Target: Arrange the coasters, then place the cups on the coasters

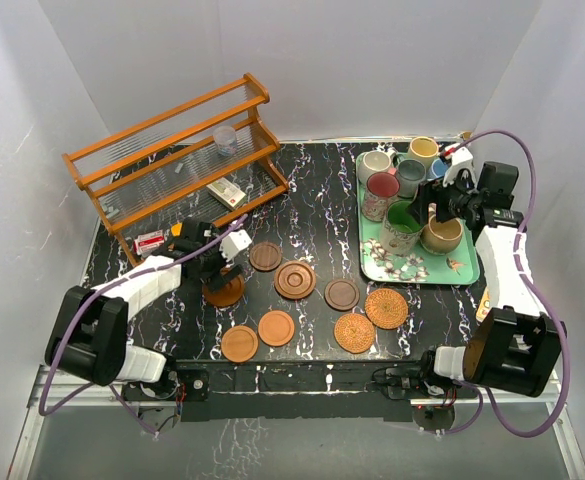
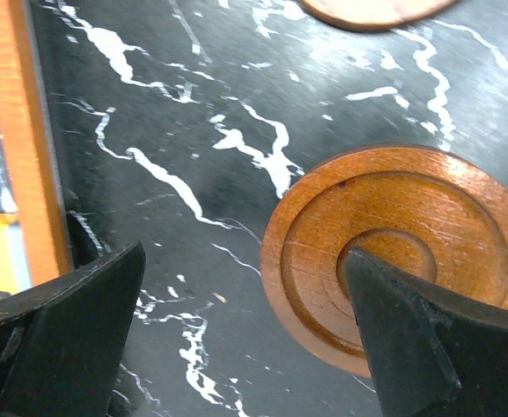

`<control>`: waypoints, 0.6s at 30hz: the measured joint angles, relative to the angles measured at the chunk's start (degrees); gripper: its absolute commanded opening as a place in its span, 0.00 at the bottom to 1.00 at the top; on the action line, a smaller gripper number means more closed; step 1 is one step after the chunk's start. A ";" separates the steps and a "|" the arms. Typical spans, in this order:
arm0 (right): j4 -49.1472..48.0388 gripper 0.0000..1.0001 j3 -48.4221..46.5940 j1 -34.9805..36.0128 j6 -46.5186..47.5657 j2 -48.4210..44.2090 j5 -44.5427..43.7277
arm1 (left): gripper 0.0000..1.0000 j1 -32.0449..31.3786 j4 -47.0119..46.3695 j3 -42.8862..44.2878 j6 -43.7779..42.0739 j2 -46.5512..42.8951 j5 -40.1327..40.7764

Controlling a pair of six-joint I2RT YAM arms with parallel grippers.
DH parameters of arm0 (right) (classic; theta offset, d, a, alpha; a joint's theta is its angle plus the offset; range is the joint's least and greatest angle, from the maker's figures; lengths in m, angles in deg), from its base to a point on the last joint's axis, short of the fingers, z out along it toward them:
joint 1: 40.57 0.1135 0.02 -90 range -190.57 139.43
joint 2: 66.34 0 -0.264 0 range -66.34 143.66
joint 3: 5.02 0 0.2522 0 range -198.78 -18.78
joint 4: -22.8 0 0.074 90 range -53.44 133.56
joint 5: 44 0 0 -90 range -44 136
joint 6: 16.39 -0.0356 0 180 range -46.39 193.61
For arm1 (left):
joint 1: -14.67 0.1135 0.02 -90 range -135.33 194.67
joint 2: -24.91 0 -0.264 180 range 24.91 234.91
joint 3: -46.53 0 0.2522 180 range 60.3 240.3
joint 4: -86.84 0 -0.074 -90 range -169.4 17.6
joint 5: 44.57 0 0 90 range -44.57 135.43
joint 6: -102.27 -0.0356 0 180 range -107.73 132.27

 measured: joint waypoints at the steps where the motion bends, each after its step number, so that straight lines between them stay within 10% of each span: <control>1: -0.35 0.75 0.50 0.09 0.00 -0.07 0.11 | 0.99 0.00 -1.14 0.20 0.20 0.52 0.98; 18: -0.98 0.77 4.24 0.13 0.20 -2.01 -0.04 | 0.99 1.22 -11.78 5.46 -0.20 9.57 11.58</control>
